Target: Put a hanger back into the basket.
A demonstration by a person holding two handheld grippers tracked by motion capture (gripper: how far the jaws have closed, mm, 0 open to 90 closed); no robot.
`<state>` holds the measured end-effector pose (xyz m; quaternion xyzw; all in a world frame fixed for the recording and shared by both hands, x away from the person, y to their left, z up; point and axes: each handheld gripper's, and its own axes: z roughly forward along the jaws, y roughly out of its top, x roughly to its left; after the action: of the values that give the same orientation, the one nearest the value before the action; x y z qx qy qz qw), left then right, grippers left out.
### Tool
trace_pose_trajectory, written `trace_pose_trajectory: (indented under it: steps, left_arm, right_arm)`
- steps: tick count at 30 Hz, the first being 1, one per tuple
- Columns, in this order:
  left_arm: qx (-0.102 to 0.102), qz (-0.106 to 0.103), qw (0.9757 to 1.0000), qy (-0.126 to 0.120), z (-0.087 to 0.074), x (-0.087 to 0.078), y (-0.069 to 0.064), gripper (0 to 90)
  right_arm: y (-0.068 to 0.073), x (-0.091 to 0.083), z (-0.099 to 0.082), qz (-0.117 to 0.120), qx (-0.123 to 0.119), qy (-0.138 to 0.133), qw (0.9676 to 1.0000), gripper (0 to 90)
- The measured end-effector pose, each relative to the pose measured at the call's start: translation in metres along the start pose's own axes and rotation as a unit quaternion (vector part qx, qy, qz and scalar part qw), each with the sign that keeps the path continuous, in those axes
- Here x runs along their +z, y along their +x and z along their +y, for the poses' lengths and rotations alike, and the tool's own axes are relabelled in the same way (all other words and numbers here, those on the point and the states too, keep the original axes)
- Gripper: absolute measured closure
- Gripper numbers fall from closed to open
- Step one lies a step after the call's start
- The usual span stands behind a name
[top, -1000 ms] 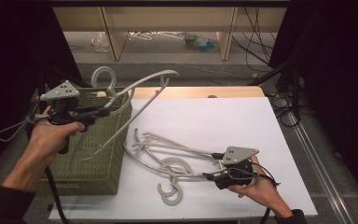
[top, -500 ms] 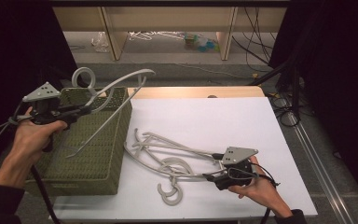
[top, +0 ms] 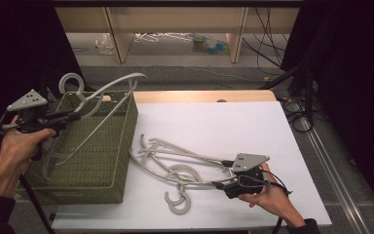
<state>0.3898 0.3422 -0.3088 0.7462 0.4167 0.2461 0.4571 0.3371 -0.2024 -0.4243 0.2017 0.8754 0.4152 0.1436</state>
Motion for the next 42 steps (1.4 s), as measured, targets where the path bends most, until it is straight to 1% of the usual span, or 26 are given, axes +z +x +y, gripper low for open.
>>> trace_pose_trajectory:
  steps: [1,2,9,11,17,19,22,25,27,30,31,38,40,42]
  left_arm:
    - [-0.001,0.002,1.0000,0.000,-0.002,0.000,0.002,79.0]
    - [0.003,0.005,1.0000,0.003,-0.004,-0.001,0.004,79.0]
    - [-0.006,0.015,0.9999,0.004,-0.016,-0.005,0.019,78.9]
    - [-0.003,0.014,0.9999,0.004,-0.018,-0.006,0.024,78.9]
    - [0.000,0.019,0.9998,0.006,-0.028,-0.008,0.033,78.9]
    - [-0.004,0.023,0.9997,0.009,-0.030,-0.008,0.035,78.9]
    - [-0.002,0.025,0.9996,0.016,-0.032,-0.007,0.037,78.9]
    - [-0.003,0.028,0.9995,0.015,-0.035,-0.007,0.040,78.9]
    - [-0.004,0.028,0.9995,0.016,-0.038,-0.007,0.041,78.9]
    - [0.001,0.025,0.9995,0.019,-0.042,-0.008,0.042,78.9]
    - [0.002,0.024,0.9995,0.020,-0.043,-0.008,0.042,78.9]
    - [-0.003,0.022,0.9994,0.028,-0.053,-0.007,0.043,78.9]
    - [-0.009,0.021,0.9993,0.030,-0.055,-0.005,0.043,78.8]
    - [-0.009,0.018,0.9990,0.039,-0.056,-0.001,0.042,78.6]
  right_arm:
    - [0.000,0.000,0.000,0.000,0.000,0.000,1.0000,27.0]
    - [0.000,0.000,0.000,0.000,0.000,0.000,1.0000,27.1]
    - [0.000,0.001,0.000,0.000,0.000,0.003,1.0000,27.0]
    - [0.000,0.001,-0.001,0.000,0.001,0.005,1.0000,27.1]
    - [-0.001,0.001,-0.001,-0.001,0.001,0.004,1.0000,27.0]
    - [-0.001,0.001,-0.001,-0.001,0.001,0.004,1.0000,27.0]
    - [-0.001,0.000,-0.001,0.000,0.002,0.007,1.0000,27.0]
    - [-0.001,0.001,-0.001,-0.001,0.000,0.004,1.0000,27.0]
    - [-0.001,0.000,-0.001,-0.001,0.002,0.004,1.0000,27.1]
    - [-0.001,0.000,-0.001,-0.001,0.002,0.008,1.0000,27.1]
    - [-0.001,0.001,-0.001,-0.001,0.001,0.006,1.0000,27.1]
    - [-0.001,0.001,-0.001,-0.002,0.000,0.004,1.0000,27.1]
    - [-0.001,0.002,-0.001,-0.003,0.001,0.004,1.0000,27.0]
    - [-0.001,0.002,-0.001,0.001,0.001,0.008,1.0000,27.1]
